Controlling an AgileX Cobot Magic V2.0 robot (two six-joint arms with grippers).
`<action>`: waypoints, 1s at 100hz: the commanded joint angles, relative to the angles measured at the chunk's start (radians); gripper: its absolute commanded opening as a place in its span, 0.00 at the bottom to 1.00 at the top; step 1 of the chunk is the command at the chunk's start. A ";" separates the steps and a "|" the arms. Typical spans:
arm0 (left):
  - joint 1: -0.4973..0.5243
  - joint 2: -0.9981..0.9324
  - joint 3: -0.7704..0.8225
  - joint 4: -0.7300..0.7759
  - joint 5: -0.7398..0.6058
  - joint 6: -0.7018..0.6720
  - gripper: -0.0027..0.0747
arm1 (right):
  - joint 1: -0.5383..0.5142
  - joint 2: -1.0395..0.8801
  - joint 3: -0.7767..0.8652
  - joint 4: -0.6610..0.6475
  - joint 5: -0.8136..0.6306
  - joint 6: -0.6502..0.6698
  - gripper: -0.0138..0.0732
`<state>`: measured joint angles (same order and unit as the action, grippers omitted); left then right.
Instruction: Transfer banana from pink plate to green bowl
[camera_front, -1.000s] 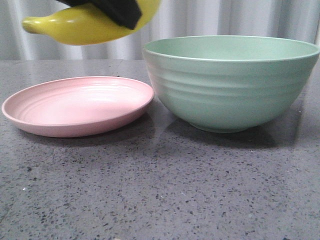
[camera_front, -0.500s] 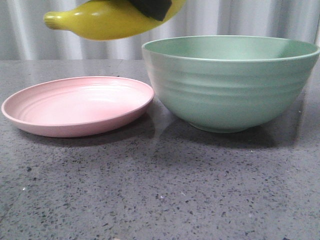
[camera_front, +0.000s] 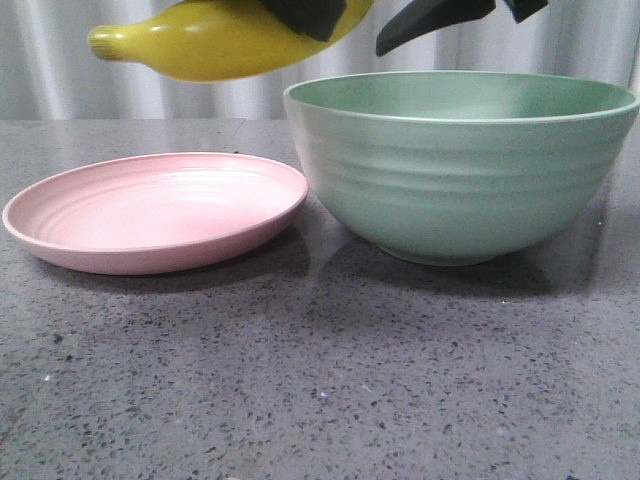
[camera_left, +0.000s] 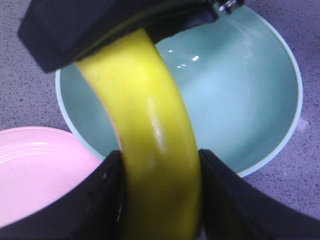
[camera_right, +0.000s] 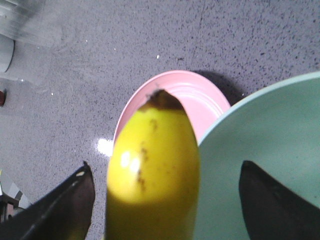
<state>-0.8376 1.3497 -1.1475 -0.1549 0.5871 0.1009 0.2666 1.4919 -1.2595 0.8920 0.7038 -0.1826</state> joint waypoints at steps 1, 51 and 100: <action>-0.008 -0.031 -0.039 -0.018 -0.040 -0.001 0.35 | 0.002 -0.025 -0.037 0.049 -0.020 -0.005 0.72; -0.008 -0.031 -0.039 -0.018 -0.050 0.045 0.45 | 0.002 -0.026 -0.037 0.049 -0.020 -0.005 0.25; -0.007 -0.048 -0.041 -0.008 -0.129 0.045 0.54 | -0.107 -0.042 -0.058 0.111 -0.011 -0.020 0.17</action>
<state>-0.8376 1.3474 -1.1512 -0.1554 0.5416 0.1472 0.2088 1.5006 -1.2749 0.9499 0.7181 -0.1852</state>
